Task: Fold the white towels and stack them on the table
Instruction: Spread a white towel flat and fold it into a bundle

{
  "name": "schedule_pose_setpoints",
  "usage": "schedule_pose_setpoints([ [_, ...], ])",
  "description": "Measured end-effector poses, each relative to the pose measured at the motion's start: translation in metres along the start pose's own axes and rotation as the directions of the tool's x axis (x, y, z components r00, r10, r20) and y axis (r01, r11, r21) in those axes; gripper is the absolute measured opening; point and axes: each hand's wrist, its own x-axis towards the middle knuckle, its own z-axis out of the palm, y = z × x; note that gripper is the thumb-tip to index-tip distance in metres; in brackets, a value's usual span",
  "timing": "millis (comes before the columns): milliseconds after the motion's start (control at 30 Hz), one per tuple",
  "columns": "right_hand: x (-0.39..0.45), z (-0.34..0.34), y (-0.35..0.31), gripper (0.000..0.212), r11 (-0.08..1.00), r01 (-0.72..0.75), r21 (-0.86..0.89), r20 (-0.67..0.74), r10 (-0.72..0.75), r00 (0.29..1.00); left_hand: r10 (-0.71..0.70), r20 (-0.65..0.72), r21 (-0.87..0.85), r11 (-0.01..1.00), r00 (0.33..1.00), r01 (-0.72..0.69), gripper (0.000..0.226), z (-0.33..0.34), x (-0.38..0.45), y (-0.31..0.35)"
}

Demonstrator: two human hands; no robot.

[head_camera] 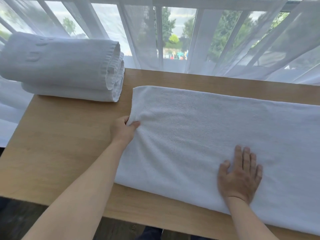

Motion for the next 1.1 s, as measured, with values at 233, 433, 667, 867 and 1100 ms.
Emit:
schedule_pose_setpoints([
  [233,-0.001,-0.002,-0.001,0.068,1.0,0.009,0.013,0.026,-0.009,1.0,0.351,-0.126,0.446,0.856,0.928,-0.263,0.066,0.031,-0.054,0.005],
  [433,0.005,-0.013,0.007,0.066,0.993,0.058,0.107,0.097,-0.068,0.993,0.473,0.452,0.576,0.493,0.756,-0.652,0.071,0.14,-0.14,-0.007],
  [667,0.048,-0.04,0.104,0.053,0.943,0.317,0.098,0.077,-0.325,0.943,0.508,0.497,0.608,0.374,0.703,-0.7,0.078,0.235,-0.157,0.035],
  [867,0.105,-0.078,0.235,0.06,0.999,0.048,-0.014,0.158,-0.045,0.986,0.533,0.697,0.443,0.207,0.48,-0.872,0.076,0.361,-0.19,0.106],
  [1100,0.108,-0.103,0.297,0.053,0.948,-0.299,0.11,0.047,0.296,0.954,0.488,0.8,0.372,0.052,0.349,-0.927,0.075,0.488,-0.203,0.189],
])
